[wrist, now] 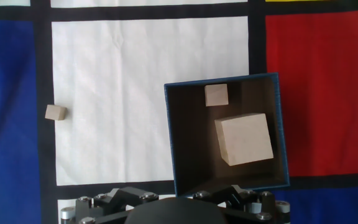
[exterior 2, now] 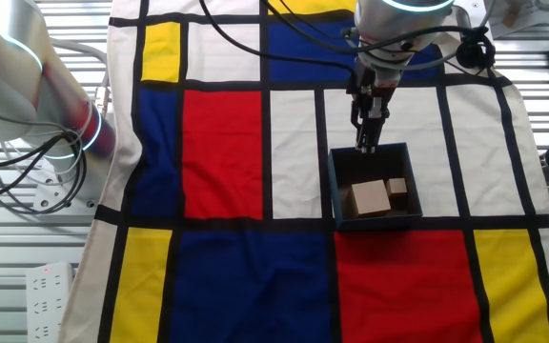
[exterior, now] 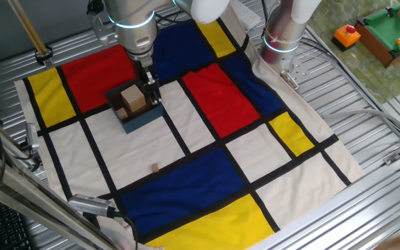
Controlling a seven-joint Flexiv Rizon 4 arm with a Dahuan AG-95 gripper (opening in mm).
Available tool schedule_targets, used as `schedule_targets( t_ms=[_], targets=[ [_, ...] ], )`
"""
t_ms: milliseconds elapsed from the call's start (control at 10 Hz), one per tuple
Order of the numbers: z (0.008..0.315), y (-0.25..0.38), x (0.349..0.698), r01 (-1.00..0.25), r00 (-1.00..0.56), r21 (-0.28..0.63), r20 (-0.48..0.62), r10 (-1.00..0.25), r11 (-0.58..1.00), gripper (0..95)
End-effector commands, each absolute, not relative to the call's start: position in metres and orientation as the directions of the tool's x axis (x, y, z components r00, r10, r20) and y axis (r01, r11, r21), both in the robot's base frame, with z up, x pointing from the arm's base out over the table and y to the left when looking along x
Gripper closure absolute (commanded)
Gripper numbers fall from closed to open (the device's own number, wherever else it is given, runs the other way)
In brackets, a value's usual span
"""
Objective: Take everything out of the gift box
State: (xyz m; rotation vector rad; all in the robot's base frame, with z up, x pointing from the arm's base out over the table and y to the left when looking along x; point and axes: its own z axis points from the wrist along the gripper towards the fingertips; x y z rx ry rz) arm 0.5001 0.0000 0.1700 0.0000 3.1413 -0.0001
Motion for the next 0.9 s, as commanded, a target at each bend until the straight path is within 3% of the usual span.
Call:
schedule_targets(
  t_ms=[100,900],
  targets=[
    [0.1700,0.0000,0.5000,-0.084,-0.995,-0.015,-0.056,-0.085,0.996,95.0],
    [0.1761,0.0029,0.4975,-0.082,-0.996,-0.027,-0.043,-0.083,0.996,95.0]
  ],
)
